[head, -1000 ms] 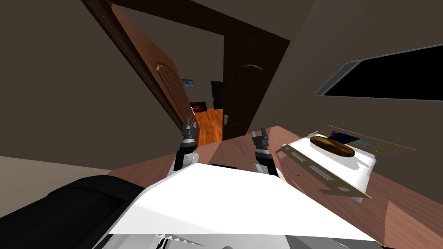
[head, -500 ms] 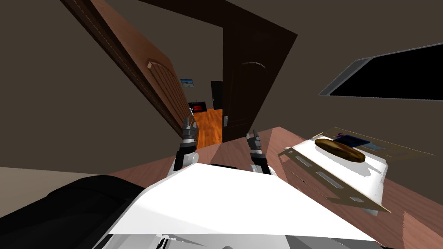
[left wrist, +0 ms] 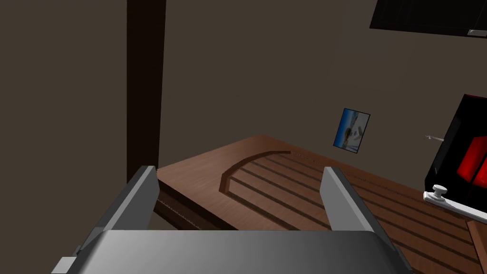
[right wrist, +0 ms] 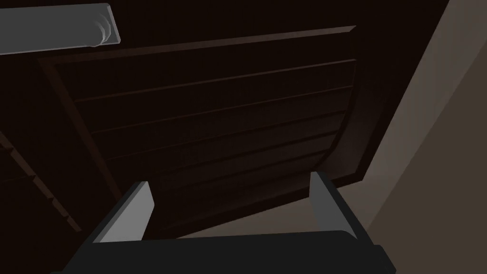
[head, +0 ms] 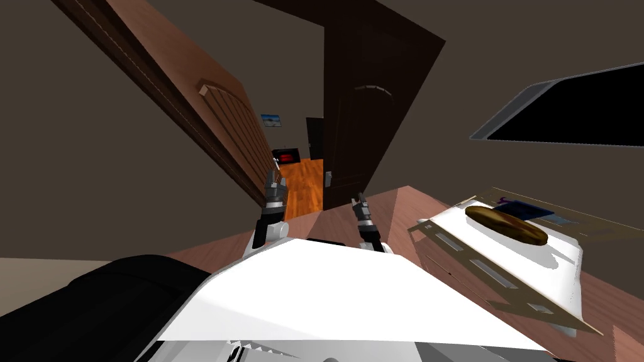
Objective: Push the door open
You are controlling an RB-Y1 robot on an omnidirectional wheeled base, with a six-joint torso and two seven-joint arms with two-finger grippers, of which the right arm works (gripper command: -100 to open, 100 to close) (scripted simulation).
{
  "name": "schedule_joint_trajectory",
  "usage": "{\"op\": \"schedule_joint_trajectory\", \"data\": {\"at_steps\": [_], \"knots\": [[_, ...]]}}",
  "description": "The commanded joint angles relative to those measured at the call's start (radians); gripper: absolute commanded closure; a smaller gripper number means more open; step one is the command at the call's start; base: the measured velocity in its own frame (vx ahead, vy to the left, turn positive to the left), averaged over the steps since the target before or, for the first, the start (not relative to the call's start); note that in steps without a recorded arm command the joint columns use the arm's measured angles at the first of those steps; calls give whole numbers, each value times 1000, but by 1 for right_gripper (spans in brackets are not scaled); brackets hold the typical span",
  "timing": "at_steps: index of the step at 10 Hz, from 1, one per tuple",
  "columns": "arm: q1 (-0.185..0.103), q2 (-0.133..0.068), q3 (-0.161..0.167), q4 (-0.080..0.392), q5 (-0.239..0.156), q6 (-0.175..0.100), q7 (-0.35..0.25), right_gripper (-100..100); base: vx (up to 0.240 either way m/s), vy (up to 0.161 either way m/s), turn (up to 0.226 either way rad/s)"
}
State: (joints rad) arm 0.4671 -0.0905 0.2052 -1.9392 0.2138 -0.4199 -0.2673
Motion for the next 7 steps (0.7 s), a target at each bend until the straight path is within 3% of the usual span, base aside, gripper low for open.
{"op": "schedule_joint_trajectory", "data": {"at_steps": [1, 7], "knots": [[-6, -5, 20, 35, 25, 7, -14, -100, 170, 0, 7], [-11, -6, 104, 145, 123, 32, -54, -100, 196, 0, 3]]}}
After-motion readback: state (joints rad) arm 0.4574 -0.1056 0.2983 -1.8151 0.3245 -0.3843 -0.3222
